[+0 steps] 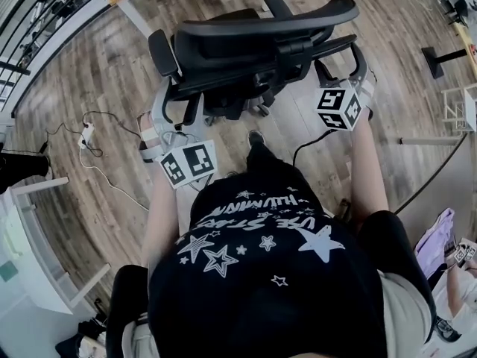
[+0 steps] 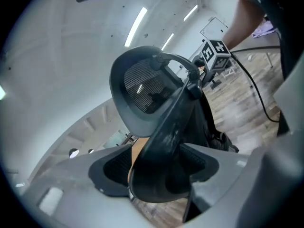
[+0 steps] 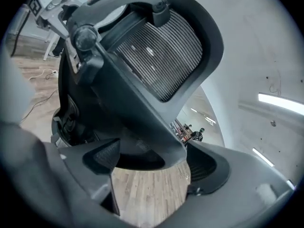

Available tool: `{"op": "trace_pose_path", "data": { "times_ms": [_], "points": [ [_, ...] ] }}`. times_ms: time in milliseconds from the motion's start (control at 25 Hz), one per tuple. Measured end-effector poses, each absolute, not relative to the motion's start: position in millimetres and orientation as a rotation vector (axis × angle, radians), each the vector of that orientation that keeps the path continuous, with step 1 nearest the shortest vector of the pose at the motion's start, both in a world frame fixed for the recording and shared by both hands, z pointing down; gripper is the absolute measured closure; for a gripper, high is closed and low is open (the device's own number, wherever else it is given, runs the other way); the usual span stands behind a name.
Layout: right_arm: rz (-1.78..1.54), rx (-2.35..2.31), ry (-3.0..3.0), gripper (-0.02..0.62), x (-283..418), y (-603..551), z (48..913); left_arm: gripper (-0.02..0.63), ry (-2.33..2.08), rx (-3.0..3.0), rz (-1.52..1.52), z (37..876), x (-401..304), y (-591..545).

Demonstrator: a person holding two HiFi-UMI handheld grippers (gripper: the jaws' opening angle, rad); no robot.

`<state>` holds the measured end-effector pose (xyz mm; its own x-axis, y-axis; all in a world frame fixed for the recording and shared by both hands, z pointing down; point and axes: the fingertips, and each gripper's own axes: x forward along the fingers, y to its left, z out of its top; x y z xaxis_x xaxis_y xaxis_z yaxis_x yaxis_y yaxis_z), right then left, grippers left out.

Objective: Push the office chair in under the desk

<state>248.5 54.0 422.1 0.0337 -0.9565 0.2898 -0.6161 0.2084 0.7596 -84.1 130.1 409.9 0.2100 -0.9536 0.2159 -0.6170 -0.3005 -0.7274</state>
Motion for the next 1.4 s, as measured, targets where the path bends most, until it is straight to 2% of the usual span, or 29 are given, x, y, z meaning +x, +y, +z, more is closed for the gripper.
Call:
{"op": "trace_pose_path", "data": {
  "times_ms": [120, 160, 240, 280, 760, 1400],
  "points": [
    [-0.585, 1.487, -1.649, 0.155, 247.6, 41.0, 416.8, 0.293, 1.473, -1.974, -0.952, 412.5, -86.8, 117.9],
    [-0.614, 1.491, -1.636, 0.175, 247.2, 38.1, 413.9, 0.301, 1.474, -1.970, -0.967, 413.0, -86.8, 115.2],
    [-0.665, 1.495, -1.598, 0.288, 247.6, 35.0, 409.1, 0.310, 1.467, -1.948, -1.000, 413.8, -86.9, 112.4],
    [-0.676, 1.488, -1.582, 0.298, 247.9, 34.6, 408.2, 0.318, 1.462, -1.933, -1.014, 414.2, -87.4, 112.0],
    [-0.644, 1.428, -1.568, 0.304, 247.5, -1.1, 411.2, 0.365, 1.334, -1.966, -1.110, 426.3, -87.0, 76.1],
    [-0.639, 1.347, -1.554, 0.322, 207.4, -124.6, 401.6, 0.345, 1.352, -1.967, -1.132, 422.1, -133.9, -69.1]
  ]
}}
